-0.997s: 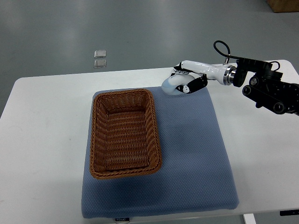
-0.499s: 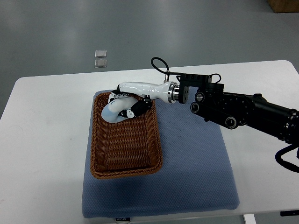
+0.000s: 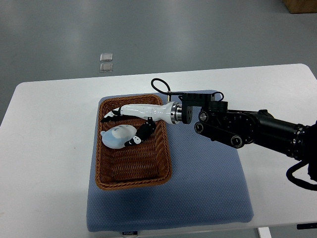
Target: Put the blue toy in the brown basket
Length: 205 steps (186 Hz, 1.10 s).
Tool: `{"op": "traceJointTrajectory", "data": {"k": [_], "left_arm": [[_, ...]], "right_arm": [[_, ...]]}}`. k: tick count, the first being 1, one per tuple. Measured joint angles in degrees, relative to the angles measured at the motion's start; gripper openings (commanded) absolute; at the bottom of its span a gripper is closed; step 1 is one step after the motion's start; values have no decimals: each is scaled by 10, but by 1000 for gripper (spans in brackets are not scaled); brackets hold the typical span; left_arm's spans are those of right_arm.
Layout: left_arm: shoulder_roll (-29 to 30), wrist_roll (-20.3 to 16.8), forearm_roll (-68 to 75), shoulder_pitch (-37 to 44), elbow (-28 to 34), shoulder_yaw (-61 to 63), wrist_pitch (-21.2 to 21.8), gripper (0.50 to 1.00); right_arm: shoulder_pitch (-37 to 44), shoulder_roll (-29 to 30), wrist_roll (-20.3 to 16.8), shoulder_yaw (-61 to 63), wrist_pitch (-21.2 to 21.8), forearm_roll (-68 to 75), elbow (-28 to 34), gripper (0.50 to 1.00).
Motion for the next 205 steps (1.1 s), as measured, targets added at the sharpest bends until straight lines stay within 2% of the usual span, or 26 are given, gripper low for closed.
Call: {"op": "traceJointTrajectory", "data": {"k": [24, 35, 91, 142, 175, 205], "left_arm": [[0, 0, 0, 0, 0, 0, 0, 1000], [0, 0, 0, 0, 0, 0, 0, 1000], [0, 0, 0, 0, 0, 0, 0, 1000], [0, 0, 0, 0, 0, 0, 0, 1000], [0, 0, 0, 0, 0, 0, 0, 1000], [0, 0, 0, 0, 0, 0, 0, 1000]], "right_arm": [[-1, -12, -1, 23, 3, 15, 0, 860], [-1, -21, -12, 37, 9, 36, 0, 891], [-30, -67, -109, 124, 46, 256, -1, 895], [-127, -83, -196, 249, 48, 513, -32, 915], [-152, -95, -208, 271, 41, 648, -37, 915], [-161, -99, -200, 275, 36, 695, -41, 915]]}}
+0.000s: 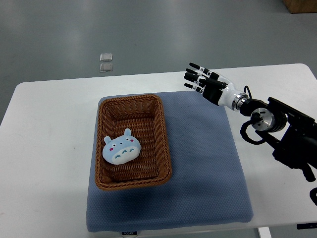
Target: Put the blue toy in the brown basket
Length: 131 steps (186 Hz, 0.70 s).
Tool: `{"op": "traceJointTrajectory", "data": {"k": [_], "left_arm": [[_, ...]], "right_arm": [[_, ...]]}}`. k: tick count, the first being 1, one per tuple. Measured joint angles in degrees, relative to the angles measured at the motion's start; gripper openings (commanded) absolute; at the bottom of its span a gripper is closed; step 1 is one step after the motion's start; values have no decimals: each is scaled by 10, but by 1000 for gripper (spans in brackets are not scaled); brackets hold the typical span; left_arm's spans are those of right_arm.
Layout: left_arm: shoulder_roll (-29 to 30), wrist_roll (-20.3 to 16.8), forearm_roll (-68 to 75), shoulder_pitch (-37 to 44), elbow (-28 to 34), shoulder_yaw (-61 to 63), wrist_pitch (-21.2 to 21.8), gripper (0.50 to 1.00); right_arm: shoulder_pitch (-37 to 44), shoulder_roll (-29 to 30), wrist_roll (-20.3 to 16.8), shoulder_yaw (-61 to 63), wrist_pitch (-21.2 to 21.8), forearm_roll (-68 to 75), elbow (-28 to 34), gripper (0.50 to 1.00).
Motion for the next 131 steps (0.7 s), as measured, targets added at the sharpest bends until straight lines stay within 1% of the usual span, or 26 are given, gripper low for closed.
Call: {"op": "traceJointTrajectory", "data": {"k": [34, 131], "left_arm": [[0, 0, 0, 0, 0, 0, 0, 1000], [0, 0, 0, 0, 0, 0, 0, 1000]], "right_arm": [[-1, 1, 10, 11, -3, 4, -7, 915], [-4, -17, 5, 9, -13, 3, -17, 915]]}}
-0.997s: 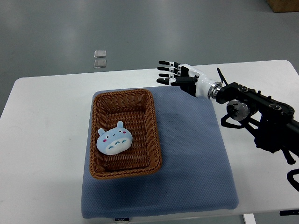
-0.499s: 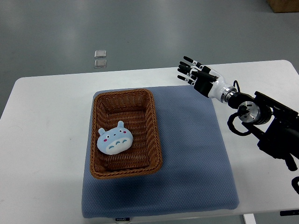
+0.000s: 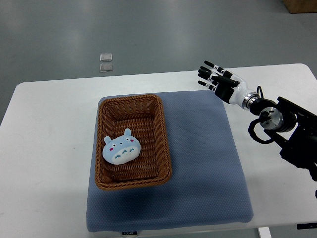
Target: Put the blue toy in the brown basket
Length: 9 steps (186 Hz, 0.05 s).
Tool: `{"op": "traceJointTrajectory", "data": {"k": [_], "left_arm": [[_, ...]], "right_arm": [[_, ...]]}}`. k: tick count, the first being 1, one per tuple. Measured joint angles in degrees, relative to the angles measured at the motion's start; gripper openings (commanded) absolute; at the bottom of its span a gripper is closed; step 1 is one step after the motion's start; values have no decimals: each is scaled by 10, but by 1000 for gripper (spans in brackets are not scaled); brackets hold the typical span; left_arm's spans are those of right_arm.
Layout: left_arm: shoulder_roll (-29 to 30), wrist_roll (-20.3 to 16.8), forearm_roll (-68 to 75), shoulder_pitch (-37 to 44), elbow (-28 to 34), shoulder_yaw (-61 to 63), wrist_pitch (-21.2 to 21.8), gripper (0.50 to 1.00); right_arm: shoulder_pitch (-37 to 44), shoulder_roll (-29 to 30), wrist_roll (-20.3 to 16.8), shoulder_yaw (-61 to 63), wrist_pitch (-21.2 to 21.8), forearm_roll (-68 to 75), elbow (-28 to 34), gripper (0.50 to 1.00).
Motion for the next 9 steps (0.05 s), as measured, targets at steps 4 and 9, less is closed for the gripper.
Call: {"op": "traceJointTrajectory", "data": {"k": [4, 9], "left_arm": [[0, 0, 0, 0, 0, 0, 0, 1000], [0, 0, 0, 0, 0, 0, 0, 1000]], "right_arm": [[0, 1, 0, -1, 0, 0, 0, 915], [0, 3, 0, -1, 0, 0, 0, 915]]}}
